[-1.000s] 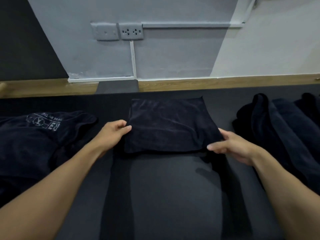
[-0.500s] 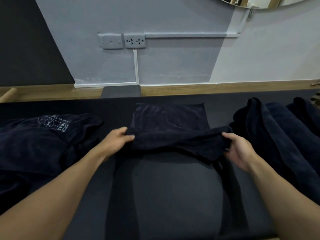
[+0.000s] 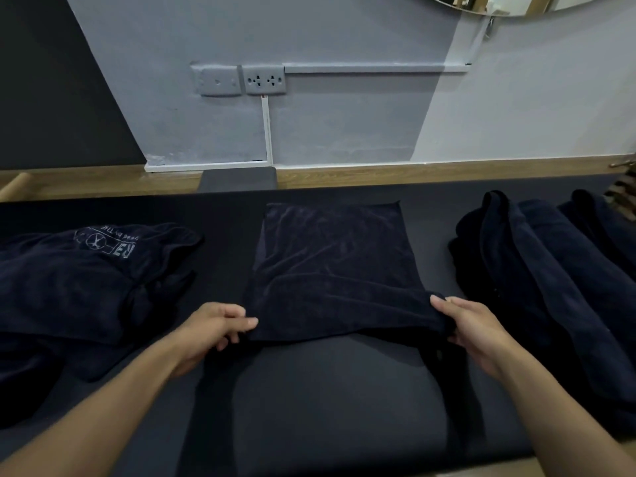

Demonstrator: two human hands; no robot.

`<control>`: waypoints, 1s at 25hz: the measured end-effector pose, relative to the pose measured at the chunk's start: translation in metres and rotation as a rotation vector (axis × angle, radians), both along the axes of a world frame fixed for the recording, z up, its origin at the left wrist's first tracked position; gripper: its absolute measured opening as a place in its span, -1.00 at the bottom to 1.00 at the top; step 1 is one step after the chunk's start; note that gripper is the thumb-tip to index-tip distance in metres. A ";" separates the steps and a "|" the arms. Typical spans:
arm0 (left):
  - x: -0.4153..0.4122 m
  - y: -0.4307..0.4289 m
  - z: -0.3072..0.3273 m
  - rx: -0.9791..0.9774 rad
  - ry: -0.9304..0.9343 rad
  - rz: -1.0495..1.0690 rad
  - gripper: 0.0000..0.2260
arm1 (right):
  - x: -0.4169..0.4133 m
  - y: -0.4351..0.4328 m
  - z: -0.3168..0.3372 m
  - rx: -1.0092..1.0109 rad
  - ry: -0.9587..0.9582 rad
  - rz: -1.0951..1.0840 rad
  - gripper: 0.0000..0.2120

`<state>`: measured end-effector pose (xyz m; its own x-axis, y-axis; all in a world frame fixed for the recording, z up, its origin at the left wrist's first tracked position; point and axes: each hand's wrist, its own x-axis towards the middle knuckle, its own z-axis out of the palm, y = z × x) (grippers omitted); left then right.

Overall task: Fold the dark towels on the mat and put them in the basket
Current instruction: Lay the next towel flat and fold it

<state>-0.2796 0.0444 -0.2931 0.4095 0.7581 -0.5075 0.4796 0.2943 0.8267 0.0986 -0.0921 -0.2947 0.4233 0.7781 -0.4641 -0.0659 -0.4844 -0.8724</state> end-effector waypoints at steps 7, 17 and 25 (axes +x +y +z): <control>-0.006 -0.040 -0.008 0.009 -0.200 0.424 -0.88 | -0.015 -0.012 0.003 0.179 0.009 -0.143 -0.75; -0.003 -0.043 0.005 -0.031 -0.085 0.441 -0.89 | -0.011 -0.032 0.001 -0.391 -0.429 0.020 -0.70; 0.034 -0.002 0.041 -0.056 -0.287 0.826 -0.77 | -0.027 0.013 0.046 -0.064 0.075 -0.228 -0.86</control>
<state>-0.2451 0.0427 -0.2516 -0.1418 0.8458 -0.5143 -0.1295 0.4992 0.8568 0.0720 -0.0794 -0.2485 0.5473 0.6347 -0.5456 -0.2429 -0.5035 -0.8292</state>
